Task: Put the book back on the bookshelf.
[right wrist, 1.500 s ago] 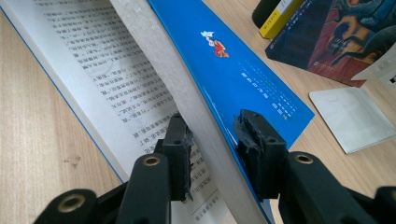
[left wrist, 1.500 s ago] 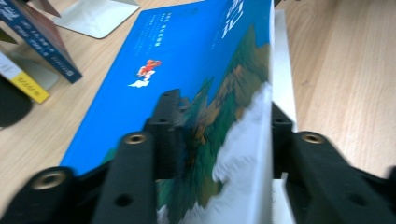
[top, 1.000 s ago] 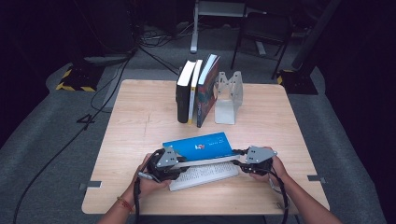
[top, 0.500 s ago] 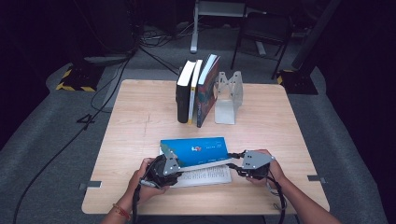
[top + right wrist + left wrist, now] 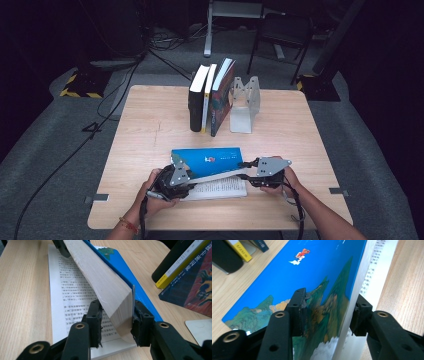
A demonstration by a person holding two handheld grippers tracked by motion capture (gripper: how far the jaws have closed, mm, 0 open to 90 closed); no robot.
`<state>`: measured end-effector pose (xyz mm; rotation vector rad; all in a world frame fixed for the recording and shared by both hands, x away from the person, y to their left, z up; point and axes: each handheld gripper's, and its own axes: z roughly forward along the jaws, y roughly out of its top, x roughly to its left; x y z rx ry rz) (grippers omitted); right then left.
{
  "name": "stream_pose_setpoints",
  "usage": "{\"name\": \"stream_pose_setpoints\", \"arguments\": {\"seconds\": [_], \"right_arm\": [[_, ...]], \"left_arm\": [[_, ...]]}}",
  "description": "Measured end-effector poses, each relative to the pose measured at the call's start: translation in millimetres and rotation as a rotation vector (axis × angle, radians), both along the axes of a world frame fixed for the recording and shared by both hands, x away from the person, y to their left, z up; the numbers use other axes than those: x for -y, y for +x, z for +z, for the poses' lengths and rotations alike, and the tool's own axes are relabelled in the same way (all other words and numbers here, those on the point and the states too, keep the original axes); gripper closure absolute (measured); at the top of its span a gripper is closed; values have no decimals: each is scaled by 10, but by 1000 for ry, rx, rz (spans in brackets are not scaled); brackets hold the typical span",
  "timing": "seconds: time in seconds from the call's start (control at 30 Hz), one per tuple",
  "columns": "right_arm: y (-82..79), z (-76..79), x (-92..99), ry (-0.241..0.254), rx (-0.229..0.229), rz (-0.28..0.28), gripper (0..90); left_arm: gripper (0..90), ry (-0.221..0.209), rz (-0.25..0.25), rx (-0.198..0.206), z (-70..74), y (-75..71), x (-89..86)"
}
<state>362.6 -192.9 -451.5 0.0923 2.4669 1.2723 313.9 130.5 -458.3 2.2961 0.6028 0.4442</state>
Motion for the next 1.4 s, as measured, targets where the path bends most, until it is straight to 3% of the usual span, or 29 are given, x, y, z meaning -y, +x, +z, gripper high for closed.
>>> {"name": "stream_pose_setpoints", "arguments": {"seconds": [0.13, 0.3, 0.43, 0.53, 0.57, 0.6, 0.67, 0.7, 0.8, 0.97, 1.03, 1.1, 1.2, 1.3, 1.4], "right_arm": [[-86, 27, -85, -20, 22, 8, 658], [-176, 75, -192, -19, 29, -4, 671], [-216, 77, -252, -29, 26, 7, 672], [-244, 84, -280, -36, 28, 12, 672], [-253, 84, -289, -36, 33, 15, 668], [-252, 81, -291, -32, 34, 15, 633], [-202, 63, -264, 0, -4, 24, 568], [-185, 48, -243, 6, 6, 24, 569], [-127, 38, -176, 42, -32, 36, 591], [-161, 57, -164, 19, 8, 38, 640], [-171, 65, -170, 17, 8, 33, 641], [-189, 100, -181, 23, 13, 22, 642], [-220, 146, -204, 23, 15, 15, 651], [-229, 171, -201, 28, 14, 4, 656], [-238, 204, -189, 34, 27, 2, 647]], "left_arm": [[559, 16, -2, 12, 75, -93, 192], [504, 13, 36, 13, 75, -137, 366], [489, 24, 97, 13, 1, -132, 507], [568, 21, 101, 24, -5, -116, 516], [568, 21, 85, 33, -4, -116, 515], [625, 41, 68, 54, -11, -127, 527], [651, 44, 61, 48, -20, -122, 528], [654, 32, 60, 46, -20, -116, 515], [657, 17, 47, 44, -11, -105, 491], [641, 13, 41, 42, -15, -100, 494], [567, 1, 56, 33, -18, -85, 492], [518, 30, 103, 28, -44, -36, 514], [513, 34, 113, 28, -26, -24, 556], [584, 98, 122, 63, 44, -113, 659], [651, 105, 111, 83, 71, -145, 679]]}}
